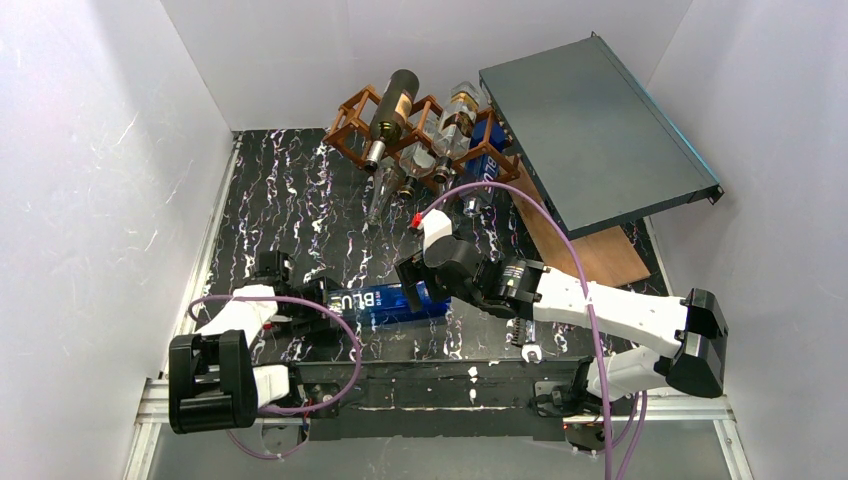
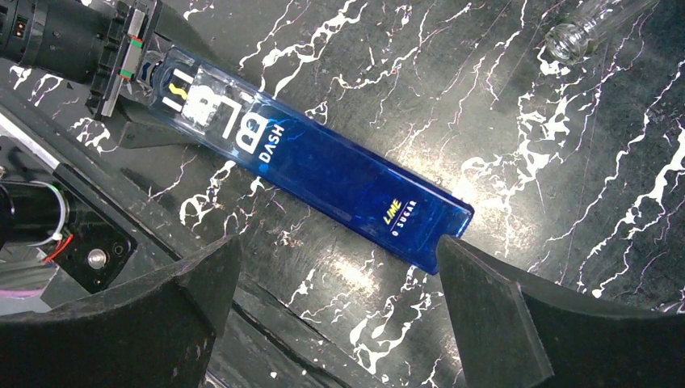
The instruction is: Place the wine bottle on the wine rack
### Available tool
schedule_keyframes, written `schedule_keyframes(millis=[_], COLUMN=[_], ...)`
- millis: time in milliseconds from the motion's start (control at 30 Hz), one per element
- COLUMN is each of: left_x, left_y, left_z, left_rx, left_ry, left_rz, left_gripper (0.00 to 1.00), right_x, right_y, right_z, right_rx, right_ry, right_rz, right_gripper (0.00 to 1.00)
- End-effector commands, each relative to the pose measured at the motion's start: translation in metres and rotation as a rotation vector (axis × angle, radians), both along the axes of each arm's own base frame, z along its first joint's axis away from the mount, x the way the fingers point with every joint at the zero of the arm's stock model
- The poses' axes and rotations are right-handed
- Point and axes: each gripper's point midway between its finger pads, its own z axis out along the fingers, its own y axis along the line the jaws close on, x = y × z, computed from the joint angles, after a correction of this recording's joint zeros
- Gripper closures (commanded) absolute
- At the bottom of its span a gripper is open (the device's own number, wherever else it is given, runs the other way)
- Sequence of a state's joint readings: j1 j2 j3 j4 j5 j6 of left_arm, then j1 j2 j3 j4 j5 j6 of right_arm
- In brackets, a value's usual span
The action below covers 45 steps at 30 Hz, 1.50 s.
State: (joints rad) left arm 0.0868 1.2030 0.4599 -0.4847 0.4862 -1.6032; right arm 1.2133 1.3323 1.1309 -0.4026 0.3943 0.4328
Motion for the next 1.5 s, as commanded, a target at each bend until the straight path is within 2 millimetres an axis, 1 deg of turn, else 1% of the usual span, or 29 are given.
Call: schedule_keyframes(millis=[0, 67, 100, 133, 200, 233, 300, 433, 533, 600, 700, 767, 833, 867, 900, 933, 967, 1067, 1133, 1200, 1267, 1333, 1367, 1433, 1467], left_x=[0.007, 0.009, 0.01, 0.011, 0.01, 0.011, 0.006, 0.002, 0.001, 0.005, 0.02, 0.025, 0.032, 0.034, 0.041, 0.042, 0.043, 0.043, 0.039, 0.038, 0.035, 0.03, 0.026, 0.021, 0.022], left_y=[0.004, 0.005, 0.005, 0.005, 0.007, 0.009, 0.012, 0.022, 0.032, 0.042, 0.045, 0.05, 0.042, 0.035, 0.026, 0.018, 0.011, -0.005, -0.009, -0.01, -0.014, -0.025, -0.034, -0.048, -0.049], left_z=[-0.007, -0.004, -0.003, -0.002, 0.002, 0.005, 0.011, 0.028, 0.046, 0.063, 0.095, 0.114, 0.132, 0.138, 0.146, 0.147, 0.149, 0.14, 0.128, 0.117, 0.102, 0.088, 0.083, 0.076, 0.074], left_rx=[0.026, 0.033, 0.04, 0.049, 0.078, 0.098, 0.138, 0.244, 0.346, 0.43, 0.554, 0.66, 0.754, 0.793, 0.835, 0.878, 0.909, 1.03, 1.093, 1.139, 1.143, 1.107, 1.05, 0.963, 0.953], left_ry=[-0.027, -0.051, -0.066, -0.085, -0.109, -0.128, -0.136, -0.215, -0.294, -0.367, -0.56, -0.641, -0.752, -0.817, -0.91, -0.977, -1.02, -1.17, -1.186, -1.165, -1.148, -1.152, -1.182, -1.22, -1.22], left_rz=[0.056, 0.043, 0.026, 0.007, -0.039, -0.071, -0.157, -0.327, -0.436, -0.498, -0.633, -0.718, -0.846, -0.927, -1.009, -1.113, -1.172, -1.471, -1.619, -1.759, -1.905, -2.039, -2.088, -2.141, -2.154], left_gripper=[0.95, 0.64, 0.44, 0.34, 0.17, 0.11, 0.02, 0.02, 0.02, 0.02, 0.02, 0.02, 0.02, 0.02, 0.02, 0.03, 0.03, 0.05, 0.05, 0.04, 0.04, 0.02, 0.02, 0.02, 0.02], right_x=[0.002, 0.003, 0.002, 0.003, 0.003, 0.003, 0.002, 0.003, 0.004, 0.004, 0.003, 0.003, 0.002, 0.002, 0.001, 0.001, 0.0, -0.003, -0.005, -0.007, -0.008, -0.009, -0.011, -0.012, -0.013], right_y=[0.0, 0.001, 0.001, 0.001, 0.0, 0.0, -0.001, -0.004, -0.005, -0.007, -0.009, -0.011, -0.013, -0.014, -0.015, -0.016, -0.018, -0.024, -0.029, -0.035, -0.039, -0.042, -0.044, -0.045, -0.045], right_z=[0.011, 0.013, 0.014, 0.014, 0.015, 0.016, 0.018, 0.022, 0.027, 0.032, 0.037, 0.04, 0.046, 0.048, 0.053, 0.058, 0.063, 0.081, 0.092, 0.103, 0.111, 0.117, 0.12, 0.121, 0.121], right_rx=[0.014, 0.017, 0.018, 0.018, 0.018, 0.018, 0.022, 0.028, 0.035, 0.046, 0.06, 0.067, 0.08, 0.087, 0.101, 0.117, 0.136, 0.199, 0.239, 0.277, 0.312, 0.334, 0.344, 0.345, 0.342], right_ry=[-0.037, -0.04, -0.041, -0.043, -0.044, -0.044, -0.048, -0.062, -0.072, -0.081, -0.091, -0.097, -0.106, -0.11, -0.114, -0.12, -0.127, -0.15, -0.169, -0.185, -0.199, -0.207, -0.21, -0.207, -0.204], right_rz=[0.0, 0.001, 0.002, 0.002, 0.001, 0.001, 0.002, -0.001, -0.003, -0.004, 0.0, -0.001, 0.002, 0.005, 0.006, 0.007, 0.007, 0.013, 0.011, 0.009, 0.008, 0.008, 0.011, 0.015, 0.018], right_gripper=[0.0, 0.0, 0.0, 0.0, 0.0, 0.0, 0.0, 0.0, 0.0, 0.0, 0.0, 0.0, 0.0, 0.0, 0.0, 0.0, 0.0, 0.0, 0.0, 0.0, 0.0, 0.0, 0.0, 0.0, 0.0])
